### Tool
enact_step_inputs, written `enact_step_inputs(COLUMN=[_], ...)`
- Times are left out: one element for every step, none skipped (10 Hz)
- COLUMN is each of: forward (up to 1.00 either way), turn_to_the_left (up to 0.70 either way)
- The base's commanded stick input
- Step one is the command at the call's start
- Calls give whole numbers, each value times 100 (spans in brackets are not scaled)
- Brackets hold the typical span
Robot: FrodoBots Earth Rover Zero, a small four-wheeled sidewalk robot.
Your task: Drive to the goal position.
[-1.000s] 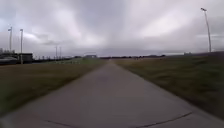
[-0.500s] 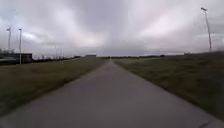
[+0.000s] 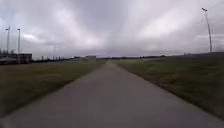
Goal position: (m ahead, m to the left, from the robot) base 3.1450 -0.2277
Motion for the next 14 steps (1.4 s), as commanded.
enact_step_inputs(forward=[70,70,70,70,70,70,70,70,70,70,70,70,70,70], turn_to_the_left=[0,0,0,0,0,0,0,0,0,0,0,0,0,0])
